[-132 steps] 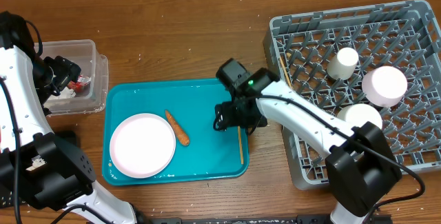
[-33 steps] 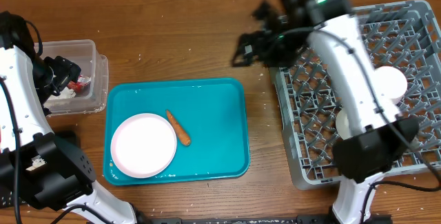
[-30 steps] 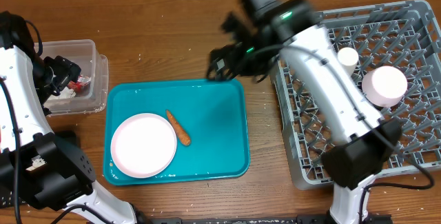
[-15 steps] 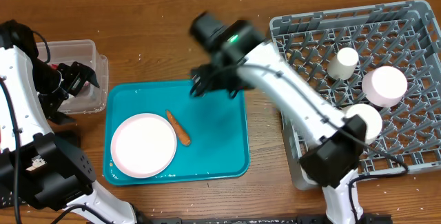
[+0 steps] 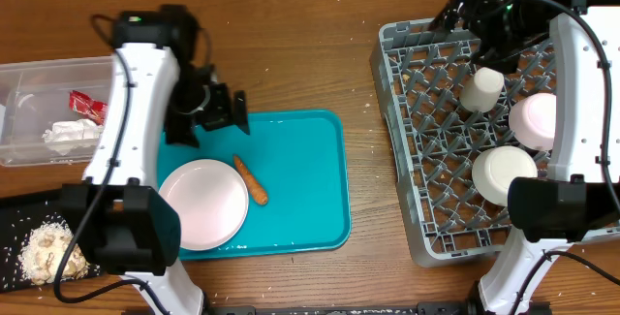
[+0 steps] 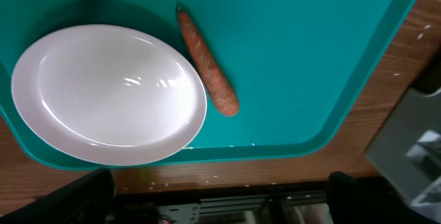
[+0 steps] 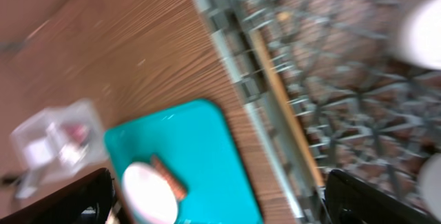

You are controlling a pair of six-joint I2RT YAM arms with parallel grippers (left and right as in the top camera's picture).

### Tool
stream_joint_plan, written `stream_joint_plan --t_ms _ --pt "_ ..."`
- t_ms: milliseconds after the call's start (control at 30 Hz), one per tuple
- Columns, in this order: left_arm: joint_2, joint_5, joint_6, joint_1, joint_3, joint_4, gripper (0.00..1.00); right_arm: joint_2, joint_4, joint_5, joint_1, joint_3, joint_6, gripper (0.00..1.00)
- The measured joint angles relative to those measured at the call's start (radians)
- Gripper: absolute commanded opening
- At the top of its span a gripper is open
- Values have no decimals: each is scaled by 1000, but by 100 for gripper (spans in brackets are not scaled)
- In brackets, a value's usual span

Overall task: Sort waste into correct bins and load items into the dishwasher
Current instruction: 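Move the left gripper over the carrot piece on the teal tray, then close the left gripper on the carrot piece and lift it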

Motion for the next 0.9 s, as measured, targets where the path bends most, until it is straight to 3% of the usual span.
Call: stream_joint_plan --t_ms 133,267,467,633,900 --pt "0 -54 12 -54 -1 35 100 0 4 -106 82 0 -44 100" --pt "0 -32 7 -63 -2 29 89 0 51 -142 202 0 -57 100" --pt "0 33 -159 -103 -89 32 88 0 56 -99 230 0 -16 100" --pt "9 53 -288 -236 -330 224 88 0 57 -72 221 0 5 100" --pt "9 48 -388 -265 -516 463 89 0 26 -40 222 0 6 100"
